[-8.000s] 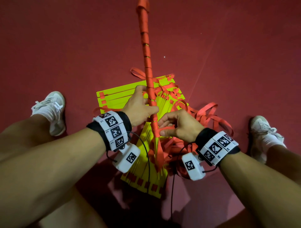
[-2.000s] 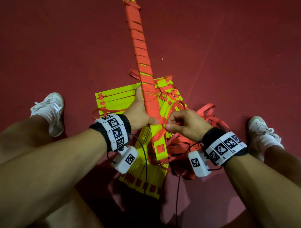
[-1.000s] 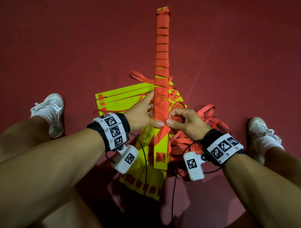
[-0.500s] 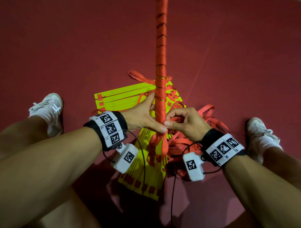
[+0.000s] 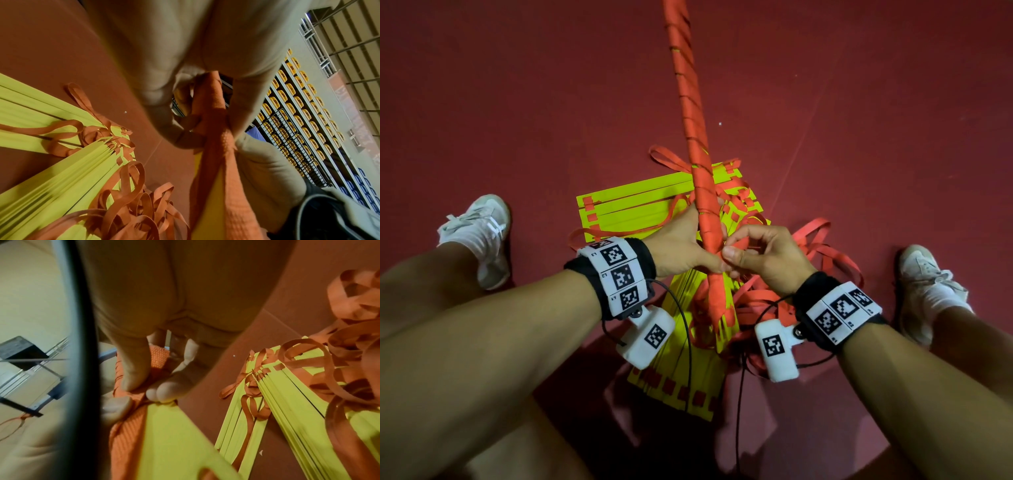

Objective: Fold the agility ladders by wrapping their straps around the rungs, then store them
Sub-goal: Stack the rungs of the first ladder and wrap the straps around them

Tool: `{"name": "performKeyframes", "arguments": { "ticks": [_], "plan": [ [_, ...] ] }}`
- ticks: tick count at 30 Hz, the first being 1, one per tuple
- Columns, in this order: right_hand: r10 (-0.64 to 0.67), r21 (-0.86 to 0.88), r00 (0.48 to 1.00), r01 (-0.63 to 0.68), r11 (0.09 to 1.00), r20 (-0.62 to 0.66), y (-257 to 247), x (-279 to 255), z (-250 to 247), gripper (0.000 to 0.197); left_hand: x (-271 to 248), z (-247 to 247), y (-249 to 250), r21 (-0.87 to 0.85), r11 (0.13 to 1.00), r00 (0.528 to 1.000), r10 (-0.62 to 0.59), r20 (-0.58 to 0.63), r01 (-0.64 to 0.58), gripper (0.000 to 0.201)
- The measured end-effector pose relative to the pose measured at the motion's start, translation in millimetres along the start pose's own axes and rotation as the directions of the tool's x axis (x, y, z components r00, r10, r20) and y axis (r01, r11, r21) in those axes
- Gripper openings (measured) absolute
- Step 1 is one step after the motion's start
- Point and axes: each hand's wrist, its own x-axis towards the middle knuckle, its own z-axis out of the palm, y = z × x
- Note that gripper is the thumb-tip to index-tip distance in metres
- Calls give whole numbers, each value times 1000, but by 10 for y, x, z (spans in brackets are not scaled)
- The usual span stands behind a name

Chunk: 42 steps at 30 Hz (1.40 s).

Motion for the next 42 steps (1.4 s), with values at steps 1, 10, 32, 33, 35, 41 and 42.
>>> {"name": "performKeyframes", "arguments": {
  "ticks": [1, 10, 32, 33, 35, 41, 42],
  "plan": [
    [5, 31, 1000, -5, 1000, -23, 14, 9, 9, 10, 5, 2, 5, -8, 1000, 1000, -5, -10, 5, 90],
    [5, 67, 985, 6, 998, -173, 120, 87, -5, 20, -6, 10, 43, 58, 998, 998, 15, -68, -11, 89],
    [-75, -352, 991, 32, 935, -111, 130, 106, -38, 19, -8, -7, 42, 221, 974, 988, 71, -135, -39, 53],
    [-74, -350, 988, 22, 937, -138, 138, 113, -40, 18, -14, -11, 46, 241, 970, 988, 78, -137, -44, 54],
    [-67, -351, 981, -1, 936, -180, 159, 125, -58, 16, -21, -18, 43, 291, 955, 986, 95, -135, -52, 54],
    [15, -314, 973, -89, 945, -229, 181, 134, -105, 15, 6, -14, -14, 325, 946, 991, 60, -117, -19, 53],
    [30, -303, 971, -103, 947, -236, 175, 138, -116, 18, 8, -13, -20, 307, 952, 992, 43, -117, -5, 54]
  ]
}}
